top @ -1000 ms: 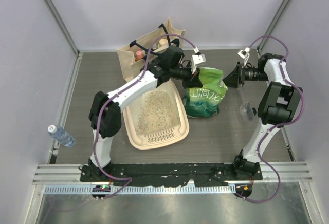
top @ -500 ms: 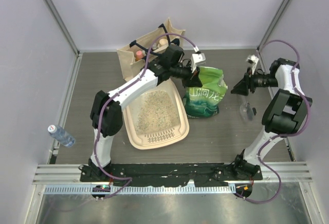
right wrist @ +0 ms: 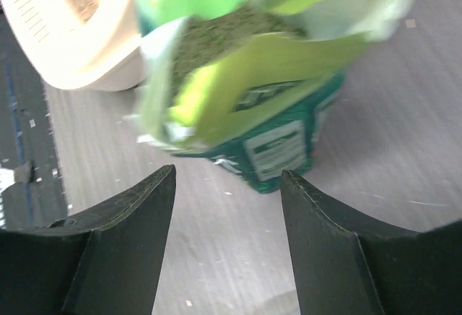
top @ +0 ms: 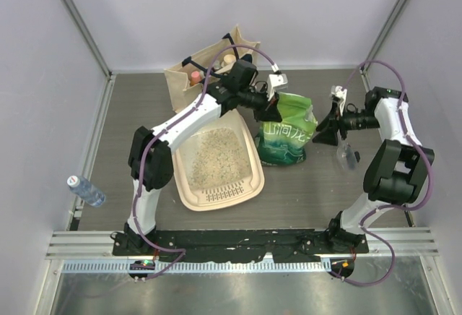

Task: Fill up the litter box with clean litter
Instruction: Close the cat litter bag at the center of the board.

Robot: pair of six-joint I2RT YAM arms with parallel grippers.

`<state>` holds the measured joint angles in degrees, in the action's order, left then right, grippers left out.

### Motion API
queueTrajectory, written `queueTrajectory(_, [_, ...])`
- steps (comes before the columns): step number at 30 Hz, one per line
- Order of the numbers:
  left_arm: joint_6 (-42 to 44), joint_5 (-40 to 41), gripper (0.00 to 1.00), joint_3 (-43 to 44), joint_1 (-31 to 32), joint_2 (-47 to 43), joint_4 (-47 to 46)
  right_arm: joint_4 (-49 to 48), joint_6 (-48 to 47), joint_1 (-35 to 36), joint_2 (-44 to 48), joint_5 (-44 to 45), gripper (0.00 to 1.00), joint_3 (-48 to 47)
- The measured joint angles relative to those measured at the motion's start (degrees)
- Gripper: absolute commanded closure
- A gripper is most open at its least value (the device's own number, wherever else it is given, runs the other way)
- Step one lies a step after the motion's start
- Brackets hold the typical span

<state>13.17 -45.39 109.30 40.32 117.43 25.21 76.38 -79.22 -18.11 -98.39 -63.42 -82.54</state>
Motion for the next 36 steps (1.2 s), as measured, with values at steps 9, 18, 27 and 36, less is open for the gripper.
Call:
queueTrajectory(9, [0.52, -1.55, 0.99, 2.56, -2.19, 1.49, 2.89, 1.09, -1.18, 1.66, 8.52, -1.64, 0.32, 6.58])
queueTrajectory(18, [-0.04, -2.73, 0.98, 2.54, -2.21, 1.49, 2.93, 1.07, -0.63, 3.87, 5.31, -8.96, 0.32, 3.76])
queueTrajectory(27, [-1.62, -3.74, 0.97, 2.12, -2.32, 1.49, 2.38, 0.92, -1.07, 5.57, -0.66, -11.26, 0.41, 1.03])
queueTrajectory(36, [-4.02, -4.83, 0.69, 1.97, -2.84, 1.46, 1.62, 0.90, -1.05, 7.56, -2.73, -12.70, 0.55, -0.57])
